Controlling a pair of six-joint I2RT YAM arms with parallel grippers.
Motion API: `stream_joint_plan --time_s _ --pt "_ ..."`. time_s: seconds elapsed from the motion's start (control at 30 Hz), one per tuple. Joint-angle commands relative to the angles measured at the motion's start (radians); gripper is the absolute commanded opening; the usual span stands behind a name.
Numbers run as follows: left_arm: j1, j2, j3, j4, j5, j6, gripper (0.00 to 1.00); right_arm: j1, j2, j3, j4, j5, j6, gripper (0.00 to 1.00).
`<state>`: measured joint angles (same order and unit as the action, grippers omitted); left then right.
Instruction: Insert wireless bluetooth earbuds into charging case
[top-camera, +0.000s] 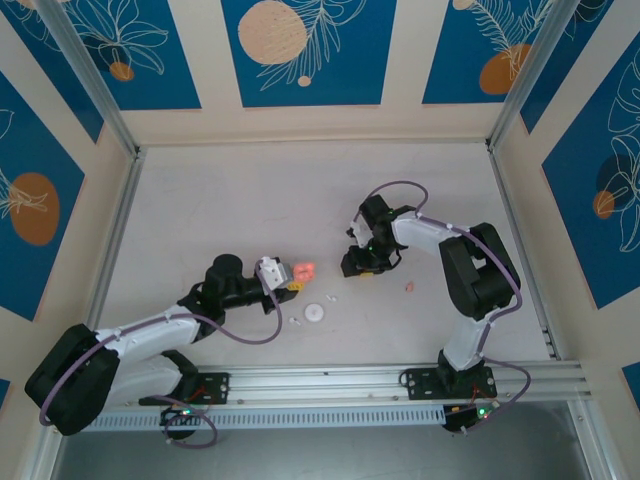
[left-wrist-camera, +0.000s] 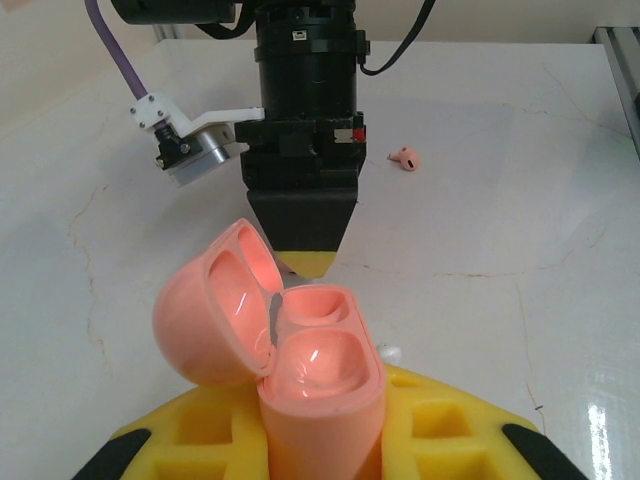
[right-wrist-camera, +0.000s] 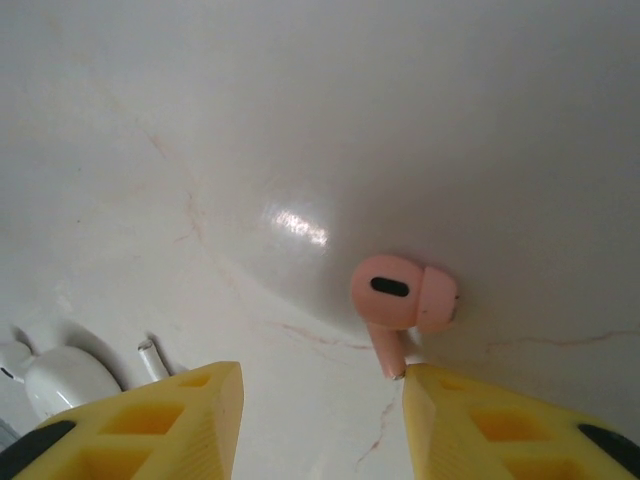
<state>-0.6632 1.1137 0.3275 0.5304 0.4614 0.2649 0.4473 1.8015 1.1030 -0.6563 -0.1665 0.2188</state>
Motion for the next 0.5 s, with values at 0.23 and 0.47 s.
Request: stream_joint_plan --time_s 0.23,0.47 --pt "-0.001 -0.026 0.007 -0.021 -0.005 0.02 0.15 0.017 -0.054 0.125 -0.187 0.165 0.087 0.47" --pt "-0.001 -0.027 0.01 -0.029 -0.003 0.021 0.15 0.043 0.021 0.215 -0.237 0.222 0.081 0.47"
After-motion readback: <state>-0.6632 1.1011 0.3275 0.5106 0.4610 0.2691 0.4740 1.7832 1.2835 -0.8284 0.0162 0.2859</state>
